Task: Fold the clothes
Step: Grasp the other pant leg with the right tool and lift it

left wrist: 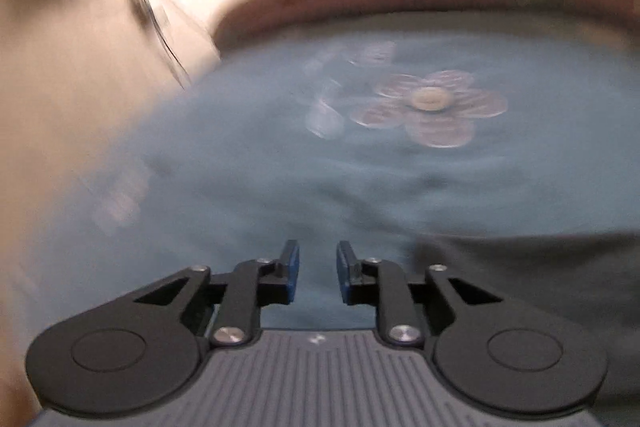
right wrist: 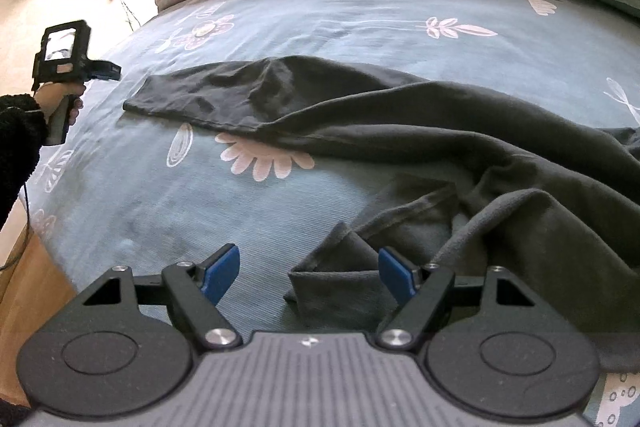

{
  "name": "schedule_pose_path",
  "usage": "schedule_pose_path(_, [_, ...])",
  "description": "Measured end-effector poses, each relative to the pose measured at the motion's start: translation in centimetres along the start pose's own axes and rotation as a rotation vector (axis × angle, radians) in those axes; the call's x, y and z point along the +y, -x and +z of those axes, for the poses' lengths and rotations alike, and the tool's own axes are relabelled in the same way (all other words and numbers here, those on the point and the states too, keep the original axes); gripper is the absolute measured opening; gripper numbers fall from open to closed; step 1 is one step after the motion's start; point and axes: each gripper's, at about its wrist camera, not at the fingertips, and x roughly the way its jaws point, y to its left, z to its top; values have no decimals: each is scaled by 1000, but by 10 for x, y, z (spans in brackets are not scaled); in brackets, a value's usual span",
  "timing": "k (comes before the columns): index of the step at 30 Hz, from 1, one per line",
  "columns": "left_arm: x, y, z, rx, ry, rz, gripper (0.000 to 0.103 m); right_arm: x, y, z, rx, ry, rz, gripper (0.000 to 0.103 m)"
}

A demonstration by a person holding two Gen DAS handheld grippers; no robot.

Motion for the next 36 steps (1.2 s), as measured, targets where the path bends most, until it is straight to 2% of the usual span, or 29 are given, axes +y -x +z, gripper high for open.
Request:
schedule_pose_path(1, [4, 3, -3, 17, 56, -69, 28, 1, -1, 0, 0, 0, 3, 81])
schedule_pose_path(3, [5, 10, -13, 48, 132, -183, 46, 2, -4, 0, 3, -2, 10, 81])
schedule_pose_path(4, [5, 13, -18, 63, 170, -241, 48, 3, -5, 0, 4, -3, 16, 81])
schedule_pose_path(7, [7, 16, -33, 137, 272, -293, 50, 8, -6, 0, 4, 4, 36, 81])
schedule_pose_path(9, [14, 11, -47, 194, 389, -347, 50, 11, -6, 0, 1, 14, 44, 81])
schedule_pose_path(13, [21, 4, -65, 199, 521, -392, 50, 14, -4, 3, -5, 27, 48, 81])
schedule_pose_path(21, [20, -23, -56, 91, 618, -368, 54, 14, 5, 9, -36, 43, 27, 81])
schedule_pose_path(25, [21, -24, -57, 59, 630, -371, 53, 8, 6, 10, -27, 49, -1, 81])
schedule_pose_path(28, [18, -18, -63, 42, 589, -380, 50, 1, 6, 12, -26, 50, -13, 81])
schedule_pose_path(33, [4, -10, -56, 32, 386, -338, 50, -14, 19, 28, -61, 78, -29, 81])
schedule_pose_path(36, [-5, 3, -55, 35, 277, -317, 50, -35, 33, 48, -94, 124, -96, 76])
